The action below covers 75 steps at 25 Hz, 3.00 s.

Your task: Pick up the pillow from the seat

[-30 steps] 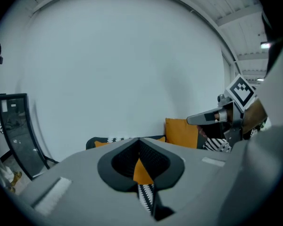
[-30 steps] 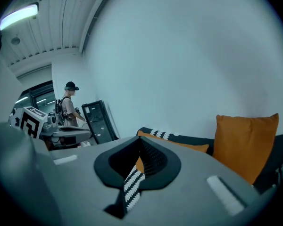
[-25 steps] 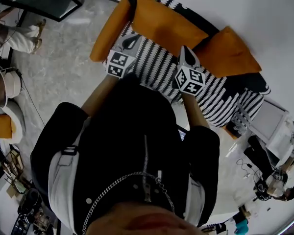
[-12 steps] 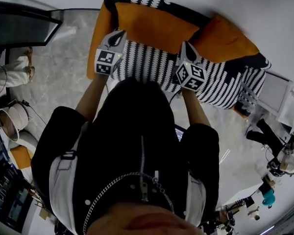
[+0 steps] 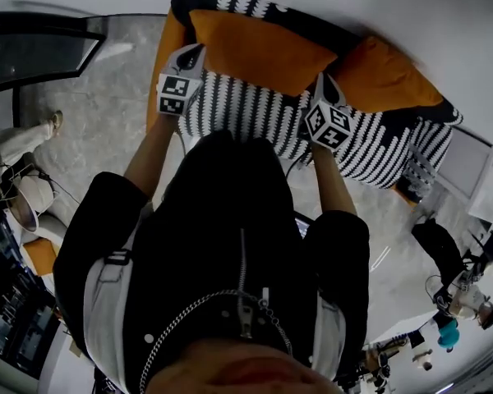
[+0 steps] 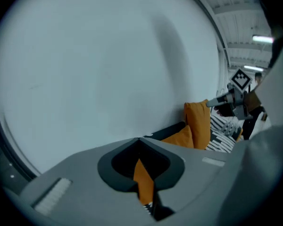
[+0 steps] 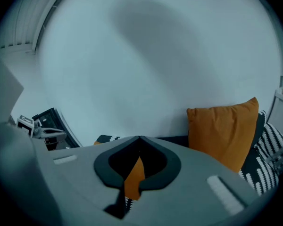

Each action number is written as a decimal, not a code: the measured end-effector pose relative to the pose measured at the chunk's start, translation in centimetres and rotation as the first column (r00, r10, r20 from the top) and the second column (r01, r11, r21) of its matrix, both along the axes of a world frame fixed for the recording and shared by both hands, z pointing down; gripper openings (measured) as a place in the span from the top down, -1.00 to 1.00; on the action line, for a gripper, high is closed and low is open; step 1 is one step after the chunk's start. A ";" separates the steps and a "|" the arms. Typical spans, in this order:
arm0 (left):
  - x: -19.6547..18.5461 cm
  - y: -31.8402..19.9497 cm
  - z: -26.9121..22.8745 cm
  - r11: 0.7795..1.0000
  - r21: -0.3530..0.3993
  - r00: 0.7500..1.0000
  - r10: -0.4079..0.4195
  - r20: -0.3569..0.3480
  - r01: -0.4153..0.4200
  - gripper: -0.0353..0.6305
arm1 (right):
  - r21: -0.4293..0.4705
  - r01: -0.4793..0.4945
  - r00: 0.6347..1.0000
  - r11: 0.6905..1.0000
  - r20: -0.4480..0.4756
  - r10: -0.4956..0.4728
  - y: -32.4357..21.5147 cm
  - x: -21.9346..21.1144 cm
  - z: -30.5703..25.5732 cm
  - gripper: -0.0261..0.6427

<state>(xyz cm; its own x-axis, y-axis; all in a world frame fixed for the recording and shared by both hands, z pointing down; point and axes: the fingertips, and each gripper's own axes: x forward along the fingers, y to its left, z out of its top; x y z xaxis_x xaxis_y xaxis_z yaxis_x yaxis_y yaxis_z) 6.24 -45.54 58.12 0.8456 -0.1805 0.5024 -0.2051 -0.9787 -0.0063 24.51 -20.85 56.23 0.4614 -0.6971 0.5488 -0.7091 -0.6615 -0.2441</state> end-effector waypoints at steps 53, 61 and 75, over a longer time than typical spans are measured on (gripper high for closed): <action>7.1 -11.0 22.4 0.757 -0.576 0.948 -0.196 0.250 0.308 0.34 | -0.173 -0.111 0.910 0.979 0.377 0.170 -0.6 11.2 22.7 0.12; 2.7 -6.7 21.7 0.851 -0.477 0.957 -0.090 0.277 0.219 0.54 | -0.285 0.085 0.937 0.955 0.349 0.021 1.7 5.8 22.3 0.30; -5.3 0.4 16.8 0.878 -0.445 0.962 -0.059 0.265 0.177 0.71 | -0.286 0.223 0.922 0.932 0.372 -0.107 6.8 -1.1 18.7 0.50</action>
